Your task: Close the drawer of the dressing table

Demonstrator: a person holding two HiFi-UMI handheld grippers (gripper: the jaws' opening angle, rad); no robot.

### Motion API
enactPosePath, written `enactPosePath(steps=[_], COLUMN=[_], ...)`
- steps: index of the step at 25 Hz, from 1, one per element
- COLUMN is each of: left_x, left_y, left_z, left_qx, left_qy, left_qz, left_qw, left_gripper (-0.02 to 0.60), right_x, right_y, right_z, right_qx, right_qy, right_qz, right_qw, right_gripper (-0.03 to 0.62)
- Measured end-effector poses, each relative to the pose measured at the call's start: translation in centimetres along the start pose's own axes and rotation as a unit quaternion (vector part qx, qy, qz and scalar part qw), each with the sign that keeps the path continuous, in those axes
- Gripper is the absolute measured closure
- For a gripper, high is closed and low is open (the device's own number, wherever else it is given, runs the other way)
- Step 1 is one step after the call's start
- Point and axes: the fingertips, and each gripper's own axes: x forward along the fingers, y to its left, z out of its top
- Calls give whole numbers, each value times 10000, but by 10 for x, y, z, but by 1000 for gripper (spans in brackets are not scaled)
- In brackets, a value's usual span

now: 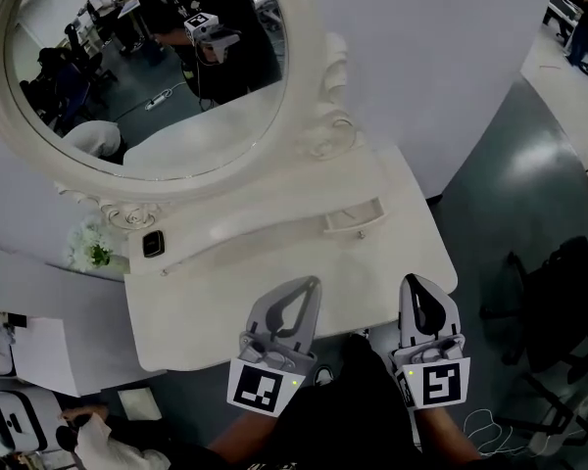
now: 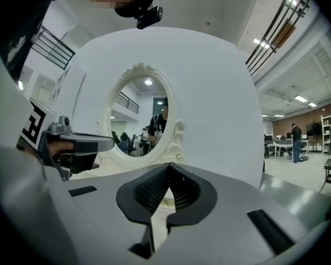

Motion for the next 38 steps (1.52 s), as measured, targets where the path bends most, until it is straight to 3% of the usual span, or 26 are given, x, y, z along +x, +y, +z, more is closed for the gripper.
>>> enactPosePath(steps=[11,20,28,38], left_x=[51,66,74,86], left_y=[7,12,7,6], left_z=[-29,-68,-103,-152], left_qx=[-135,-360,-476,-906], left_qy=[414,946,1394,1744], left_qz=[281,685,423,58], left_qw=[9987,9925,9882,9805], left_gripper=[577,577,577,577], right_x=[49,74,87,107], right_y=[-23,-25,-16,0], right_z=[-40,-88,-126,-177], right_qx=[62,152,256,276], right_qy=[586,1228,1725,2280], right_qz=[580,1117,1293,1268], right_qw=[9966,9860,9761,9650], right_gripper=[595,569,477,454])
